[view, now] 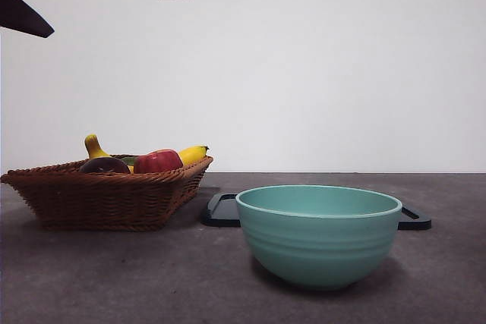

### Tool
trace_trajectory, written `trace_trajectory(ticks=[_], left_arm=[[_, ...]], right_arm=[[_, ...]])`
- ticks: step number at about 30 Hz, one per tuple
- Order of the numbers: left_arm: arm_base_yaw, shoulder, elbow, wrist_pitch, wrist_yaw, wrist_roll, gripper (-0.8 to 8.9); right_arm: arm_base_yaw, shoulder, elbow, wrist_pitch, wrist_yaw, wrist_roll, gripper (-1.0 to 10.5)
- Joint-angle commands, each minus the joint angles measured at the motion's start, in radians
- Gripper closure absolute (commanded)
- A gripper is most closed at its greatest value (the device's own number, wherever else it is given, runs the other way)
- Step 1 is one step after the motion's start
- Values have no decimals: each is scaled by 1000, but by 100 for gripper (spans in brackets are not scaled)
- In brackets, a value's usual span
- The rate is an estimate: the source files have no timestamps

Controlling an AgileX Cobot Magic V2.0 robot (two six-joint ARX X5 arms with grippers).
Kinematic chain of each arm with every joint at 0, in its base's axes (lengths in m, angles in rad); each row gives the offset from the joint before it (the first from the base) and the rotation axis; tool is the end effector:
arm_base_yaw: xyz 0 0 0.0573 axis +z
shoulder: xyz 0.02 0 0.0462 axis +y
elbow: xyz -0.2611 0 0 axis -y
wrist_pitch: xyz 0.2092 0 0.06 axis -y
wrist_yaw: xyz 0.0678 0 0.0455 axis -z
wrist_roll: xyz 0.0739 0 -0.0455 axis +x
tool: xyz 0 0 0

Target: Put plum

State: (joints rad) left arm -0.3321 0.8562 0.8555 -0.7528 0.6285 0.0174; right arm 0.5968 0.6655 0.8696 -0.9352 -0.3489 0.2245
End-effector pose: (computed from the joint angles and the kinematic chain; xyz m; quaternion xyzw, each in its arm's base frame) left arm 0.1288 -0.0904 0.2733 -0.0471 0.3601 -0.4328 0.8251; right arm 0.0764 0.0824 0.2742 0.0492 0.4001 0.3829 0.8312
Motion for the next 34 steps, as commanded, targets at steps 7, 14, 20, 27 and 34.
trace_trajectory(ticks=[7, 14, 20, 27, 34], left_arm=[[-4, 5, 17, 7, 8, 16, 733], [-4, 5, 17, 12, 8, 17, 798], [-4, 5, 17, 14, 7, 17, 798], [-4, 5, 17, 14, 8, 17, 798], [-4, 5, 17, 14, 7, 17, 798]], right_arm=[[10, 6, 18, 2, -6, -8, 941], [10, 5, 18, -1, 16, -6, 939], [10, 5, 18, 4, 16, -5, 939], [10, 5, 18, 20, 16, -5, 939], [10, 5, 18, 21, 16, -5, 939]])
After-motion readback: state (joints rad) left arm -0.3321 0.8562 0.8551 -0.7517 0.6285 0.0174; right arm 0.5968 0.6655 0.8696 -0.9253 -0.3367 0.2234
